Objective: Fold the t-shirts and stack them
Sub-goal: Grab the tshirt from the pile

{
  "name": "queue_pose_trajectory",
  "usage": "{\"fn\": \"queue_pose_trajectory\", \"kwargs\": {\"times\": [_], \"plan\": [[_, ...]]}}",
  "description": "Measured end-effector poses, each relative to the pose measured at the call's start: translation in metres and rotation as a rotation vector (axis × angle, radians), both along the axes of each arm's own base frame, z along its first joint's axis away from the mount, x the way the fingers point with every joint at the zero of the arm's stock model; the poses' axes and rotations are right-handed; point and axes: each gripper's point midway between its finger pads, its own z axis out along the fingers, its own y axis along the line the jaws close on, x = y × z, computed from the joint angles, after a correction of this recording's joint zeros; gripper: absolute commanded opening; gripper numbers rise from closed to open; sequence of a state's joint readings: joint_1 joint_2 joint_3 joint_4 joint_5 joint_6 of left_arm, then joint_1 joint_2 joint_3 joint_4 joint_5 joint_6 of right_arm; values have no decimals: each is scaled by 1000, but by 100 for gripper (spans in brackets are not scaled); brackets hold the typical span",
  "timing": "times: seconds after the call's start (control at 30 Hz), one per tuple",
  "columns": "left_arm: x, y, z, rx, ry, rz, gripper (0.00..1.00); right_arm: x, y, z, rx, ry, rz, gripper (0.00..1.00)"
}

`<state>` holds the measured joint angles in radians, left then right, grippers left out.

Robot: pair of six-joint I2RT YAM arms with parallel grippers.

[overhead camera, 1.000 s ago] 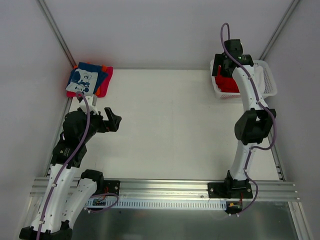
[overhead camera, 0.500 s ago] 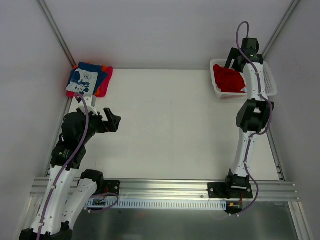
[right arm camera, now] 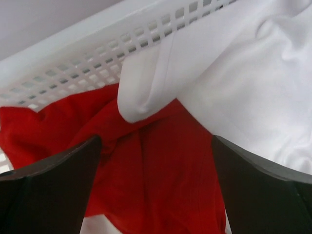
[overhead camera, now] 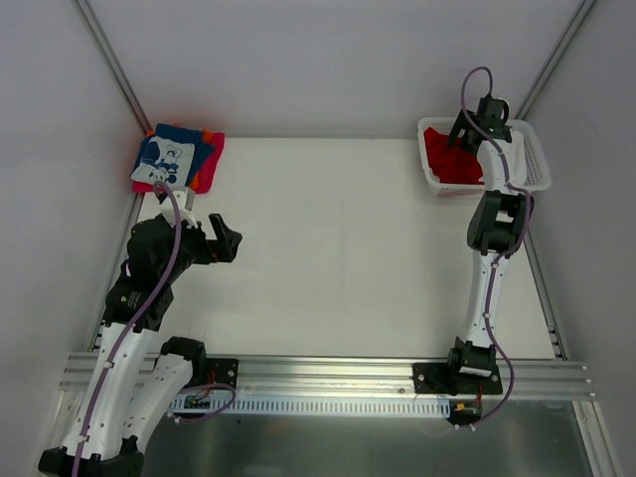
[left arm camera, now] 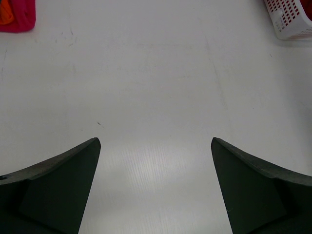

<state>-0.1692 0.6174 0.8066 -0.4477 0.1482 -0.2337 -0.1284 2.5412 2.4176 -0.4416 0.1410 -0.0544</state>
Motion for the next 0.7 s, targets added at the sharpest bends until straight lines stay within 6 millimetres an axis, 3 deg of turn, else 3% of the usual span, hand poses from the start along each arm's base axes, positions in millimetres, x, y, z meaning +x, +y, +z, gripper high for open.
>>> {"fn": "queue_pose_trajectory", "kwargs": {"times": [0.1, 0.4, 0.7], "plan": [[0, 0, -1, 1, 4, 0, 99, 8, -5, 1, -4, -38, -6, 99], [1, 0, -3, 8, 12, -3, 99, 35, -19, 41, -75, -206, -18, 100], [2, 0, -7, 12, 26, -3, 99, 37, -49, 52, -121, -253, -67, 99]]}}
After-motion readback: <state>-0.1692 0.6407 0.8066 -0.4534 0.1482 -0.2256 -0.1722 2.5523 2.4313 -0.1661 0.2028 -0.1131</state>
